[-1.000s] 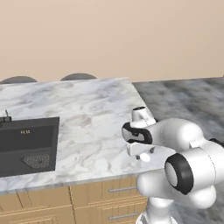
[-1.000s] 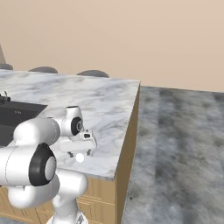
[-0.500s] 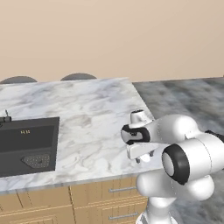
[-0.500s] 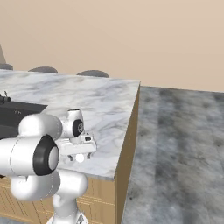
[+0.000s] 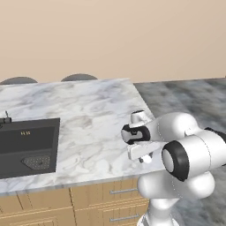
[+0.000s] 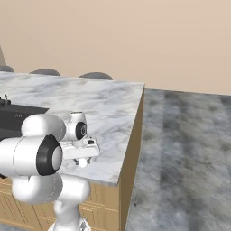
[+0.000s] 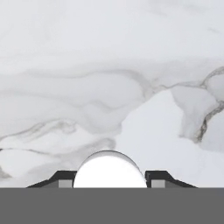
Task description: Gather the eggs and milk located in the vicinity of the sink area and place them right next to the bowl.
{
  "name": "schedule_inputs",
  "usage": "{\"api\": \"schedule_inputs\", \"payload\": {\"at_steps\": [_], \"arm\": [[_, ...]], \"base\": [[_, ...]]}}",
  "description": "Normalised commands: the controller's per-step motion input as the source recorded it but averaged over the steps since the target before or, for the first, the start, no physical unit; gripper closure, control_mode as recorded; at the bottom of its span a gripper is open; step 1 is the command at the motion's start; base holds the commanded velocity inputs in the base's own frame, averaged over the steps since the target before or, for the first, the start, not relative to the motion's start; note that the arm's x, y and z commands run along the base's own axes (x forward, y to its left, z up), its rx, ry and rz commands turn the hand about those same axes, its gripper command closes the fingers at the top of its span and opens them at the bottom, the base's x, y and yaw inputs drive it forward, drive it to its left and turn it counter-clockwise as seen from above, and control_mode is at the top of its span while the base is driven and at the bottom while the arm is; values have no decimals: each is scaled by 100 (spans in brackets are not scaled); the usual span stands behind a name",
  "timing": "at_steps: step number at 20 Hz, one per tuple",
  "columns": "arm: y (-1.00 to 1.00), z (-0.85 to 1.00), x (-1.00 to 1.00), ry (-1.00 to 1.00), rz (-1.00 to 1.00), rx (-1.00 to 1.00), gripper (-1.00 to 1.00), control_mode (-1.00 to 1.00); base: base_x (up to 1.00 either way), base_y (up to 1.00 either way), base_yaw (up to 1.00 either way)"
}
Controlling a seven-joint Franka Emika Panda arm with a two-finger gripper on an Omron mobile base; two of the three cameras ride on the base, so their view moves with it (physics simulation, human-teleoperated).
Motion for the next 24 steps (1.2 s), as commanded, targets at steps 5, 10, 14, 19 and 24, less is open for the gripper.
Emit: {"api": "schedule_inputs", "payload": {"at_steps": [5,10,14,19,24], "arm": [[0,0,-4,0,0,0,100,-100],[-6,30,-7,-7,0,9,100,-100],[0,87,-47,-23,0,19,100,-100],[0,82,-52,-1,0,2,100,-100],[0,76,-66,3,-5,0,100,-100]], "base": [[0,0,0],[0,0,0],[0,0,0],[0,0,0],[0,0,0]]}}
